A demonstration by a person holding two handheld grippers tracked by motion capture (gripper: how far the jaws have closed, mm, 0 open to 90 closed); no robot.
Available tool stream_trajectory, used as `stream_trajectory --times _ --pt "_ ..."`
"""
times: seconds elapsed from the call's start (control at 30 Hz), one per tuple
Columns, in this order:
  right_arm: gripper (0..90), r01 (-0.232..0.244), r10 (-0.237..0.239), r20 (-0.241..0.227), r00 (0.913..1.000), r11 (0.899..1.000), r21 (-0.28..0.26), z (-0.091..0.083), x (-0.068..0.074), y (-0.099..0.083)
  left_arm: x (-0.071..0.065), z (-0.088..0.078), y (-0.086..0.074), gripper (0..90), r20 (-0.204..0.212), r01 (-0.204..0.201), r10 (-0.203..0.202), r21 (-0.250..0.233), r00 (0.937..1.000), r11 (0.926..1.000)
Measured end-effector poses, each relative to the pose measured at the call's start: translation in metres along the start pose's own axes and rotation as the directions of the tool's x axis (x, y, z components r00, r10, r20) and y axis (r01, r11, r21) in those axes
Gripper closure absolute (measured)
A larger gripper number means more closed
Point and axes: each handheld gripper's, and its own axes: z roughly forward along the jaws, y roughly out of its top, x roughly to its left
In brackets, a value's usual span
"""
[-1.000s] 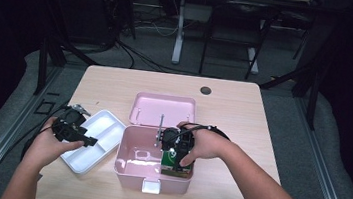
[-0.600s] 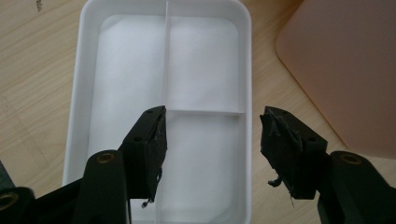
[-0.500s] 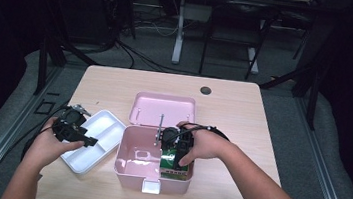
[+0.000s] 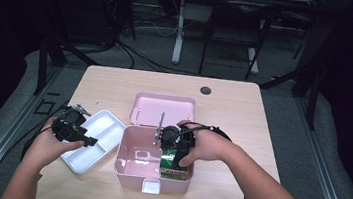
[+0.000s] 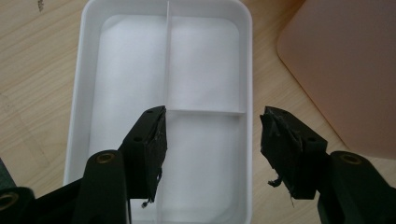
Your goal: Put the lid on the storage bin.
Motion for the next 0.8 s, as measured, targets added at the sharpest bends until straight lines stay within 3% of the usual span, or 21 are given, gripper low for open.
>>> stream_trajectory --times 0.33,0.5,0.8 --pt "25.4 -0.037 0.038 0.037 0.9986 0.999 -0.018 -0.024 -0.001 -0.008 0.000 -0.001 -0.001 40.9 0.001 0.001 -0.001 -0.003 1.0000 1.0000" --pt "28.0 -0.094 0.095 0.035 0.9948 0.995 -0.030 -0.028 -0.007 -0.017 0.001 0.000 0.000 40.9 0.001 0.002 -0.002 -0.002 1.0000 1.0000" --pt "28.7 -0.158 0.160 0.051 0.9858 0.986 -0.049 -0.037 -0.016 -0.039 0.001 0.000 -0.001 41.0 0.001 0.005 -0.005 0.003 1.0000 1.0000"
